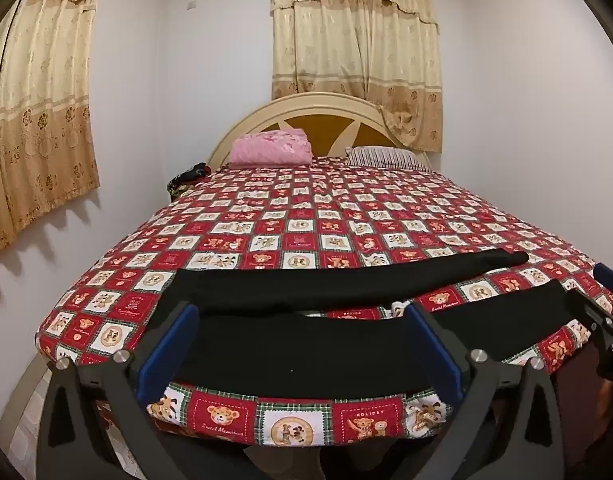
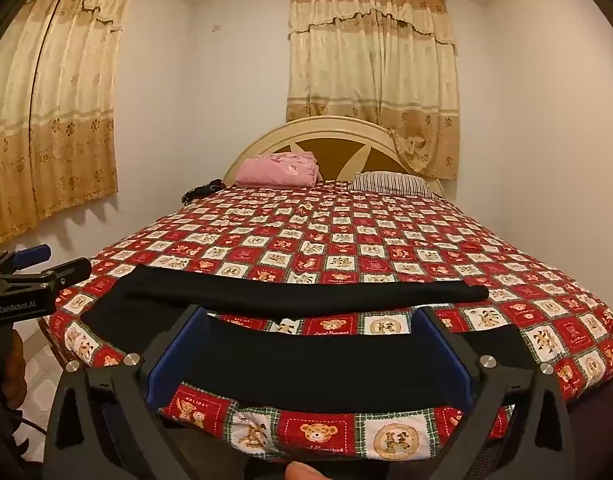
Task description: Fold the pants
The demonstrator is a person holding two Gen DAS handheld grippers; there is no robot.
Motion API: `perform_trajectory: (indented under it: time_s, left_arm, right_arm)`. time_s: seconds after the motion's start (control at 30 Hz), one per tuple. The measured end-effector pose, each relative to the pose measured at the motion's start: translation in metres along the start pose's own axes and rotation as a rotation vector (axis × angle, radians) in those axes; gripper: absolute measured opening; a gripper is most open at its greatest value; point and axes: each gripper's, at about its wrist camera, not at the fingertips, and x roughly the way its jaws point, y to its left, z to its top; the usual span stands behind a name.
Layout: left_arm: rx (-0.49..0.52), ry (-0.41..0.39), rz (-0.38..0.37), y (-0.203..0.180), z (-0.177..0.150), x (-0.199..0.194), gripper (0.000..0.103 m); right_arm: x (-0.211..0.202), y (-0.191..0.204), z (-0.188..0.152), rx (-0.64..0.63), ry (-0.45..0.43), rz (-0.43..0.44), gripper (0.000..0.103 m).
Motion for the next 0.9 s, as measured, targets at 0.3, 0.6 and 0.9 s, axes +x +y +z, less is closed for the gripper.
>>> perform_trajectory:
  time_s: [0.3, 0.6, 0.9]
  left_arm:
    - [0.005, 0.005, 0.011, 0.0048, 0.0034, 0.0044, 0.103]
    - [0.02, 0.003, 0.015, 0.0026, -0.0001, 0.003, 0.103]
    - [0.023, 0.001, 0.014, 0.0017, -0.0021, 0.0015, 0.103]
  right_arm:
    - [0.0013, 0.0012, -0.0009, -0.014, 0.008, -0.004, 0.102]
    - [0.005, -0.0021, -0.0051, -0.011, 0.008, -0.005, 0.102]
    - [0.0078, -0.0004, -0.0076, -0.013, 0.012, -0.009, 0.102]
